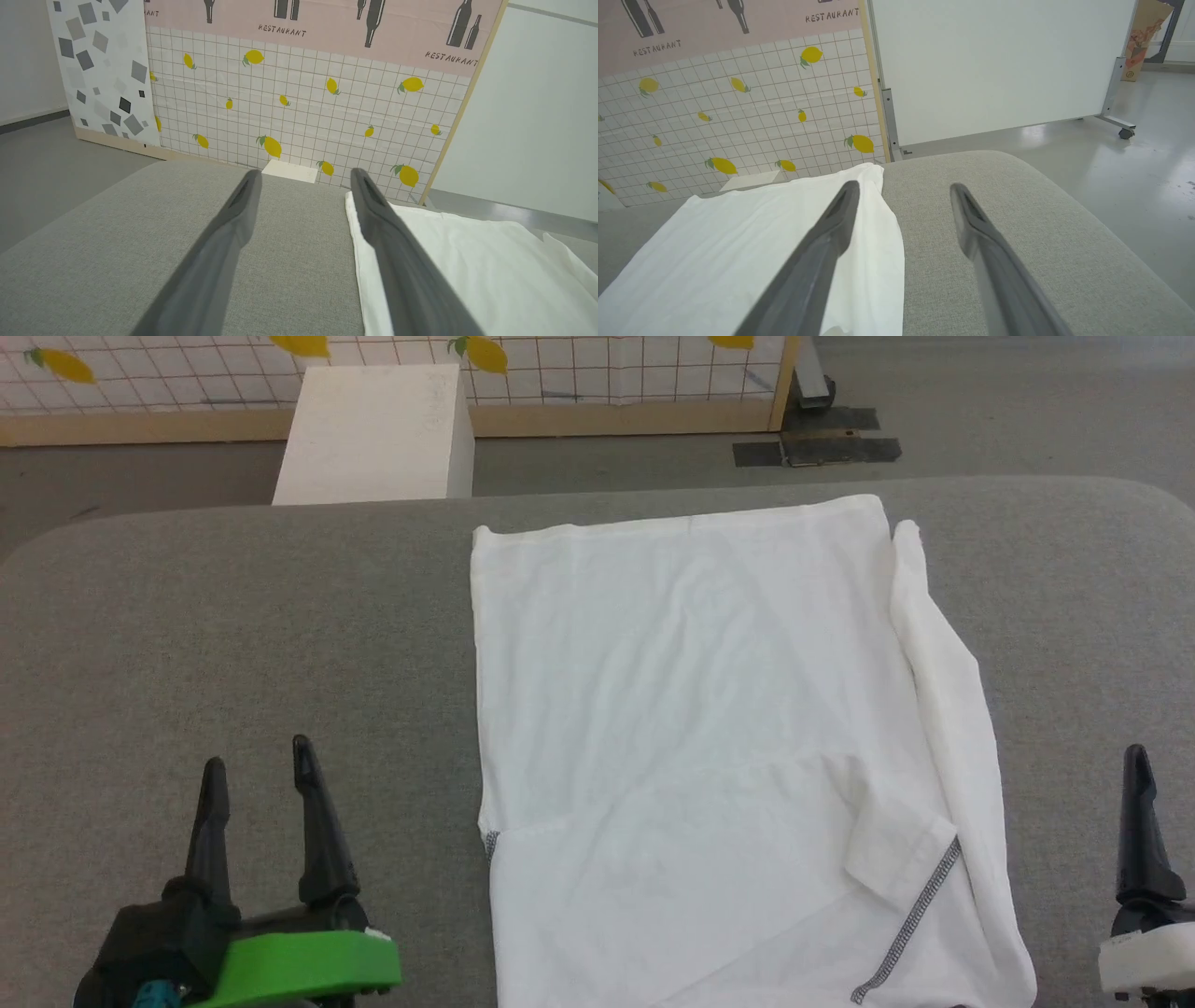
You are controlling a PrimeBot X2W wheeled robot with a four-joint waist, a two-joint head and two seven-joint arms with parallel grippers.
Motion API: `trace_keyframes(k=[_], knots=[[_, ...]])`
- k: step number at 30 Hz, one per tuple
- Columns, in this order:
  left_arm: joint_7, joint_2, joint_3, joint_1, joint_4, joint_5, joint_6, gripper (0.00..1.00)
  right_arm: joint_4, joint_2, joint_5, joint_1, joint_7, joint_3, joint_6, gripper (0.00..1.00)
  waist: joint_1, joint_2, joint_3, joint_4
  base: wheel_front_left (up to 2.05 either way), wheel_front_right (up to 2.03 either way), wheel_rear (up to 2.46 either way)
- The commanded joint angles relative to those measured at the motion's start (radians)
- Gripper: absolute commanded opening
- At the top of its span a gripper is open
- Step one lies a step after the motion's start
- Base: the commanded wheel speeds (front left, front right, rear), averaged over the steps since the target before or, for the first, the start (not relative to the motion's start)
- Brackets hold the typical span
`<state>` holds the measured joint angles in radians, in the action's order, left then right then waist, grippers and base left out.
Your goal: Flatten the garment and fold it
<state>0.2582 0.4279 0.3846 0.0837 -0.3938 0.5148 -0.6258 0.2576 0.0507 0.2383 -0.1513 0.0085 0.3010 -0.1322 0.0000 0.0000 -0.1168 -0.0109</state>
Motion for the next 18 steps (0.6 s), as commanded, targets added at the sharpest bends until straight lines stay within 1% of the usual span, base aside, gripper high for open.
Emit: trace_keyframes(k=[1,5,8,9,12,18], knots=[[0.003,-0.026,-0.029,0.026,-0.007,-0.020,0.032,1.00,-0.007,0.000,0.005,-0.013,-0.007,-0.001,0.002,1.00,0.0000,0.0000,-0.003,-0.011,0.00,0.00,0.00],[0.003,-0.077,-0.073,0.050,0.000,-0.056,0.127,1.00,-0.013,0.000,-0.017,0.013,0.003,-0.016,0.002,1.00,0.0000,0.0000,-0.017,-0.022,0.00,0.00,0.00],[0.003,-0.109,-0.084,0.042,0.012,-0.079,0.181,1.00,0.000,0.001,-0.050,0.071,0.028,-0.028,0.002,1.00,0.0000,0.0000,-0.044,-0.024,0.00,0.00,0.00],[0.003,-0.121,-0.088,0.037,0.015,-0.089,0.196,1.00,0.006,0.011,-0.053,0.103,0.044,-0.034,0.002,1.00,0.0000,0.0000,-0.060,-0.022,0.00,0.00,0.00],[0.003,-0.150,-0.102,0.023,0.017,-0.113,0.226,1.00,0.008,0.067,-0.037,0.204,0.097,-0.049,0.002,1.00,0.0000,0.0000,-0.105,-0.017,0.00,0.00,0.00],[0.004,-0.189,-0.137,-0.008,0.010,-0.167,0.263,1.00,-0.044,0.238,0.067,0.456,0.256,-0.077,0.002,1.00,0.0000,0.0000,-0.214,-0.016,0.00,0.00,0.00]])
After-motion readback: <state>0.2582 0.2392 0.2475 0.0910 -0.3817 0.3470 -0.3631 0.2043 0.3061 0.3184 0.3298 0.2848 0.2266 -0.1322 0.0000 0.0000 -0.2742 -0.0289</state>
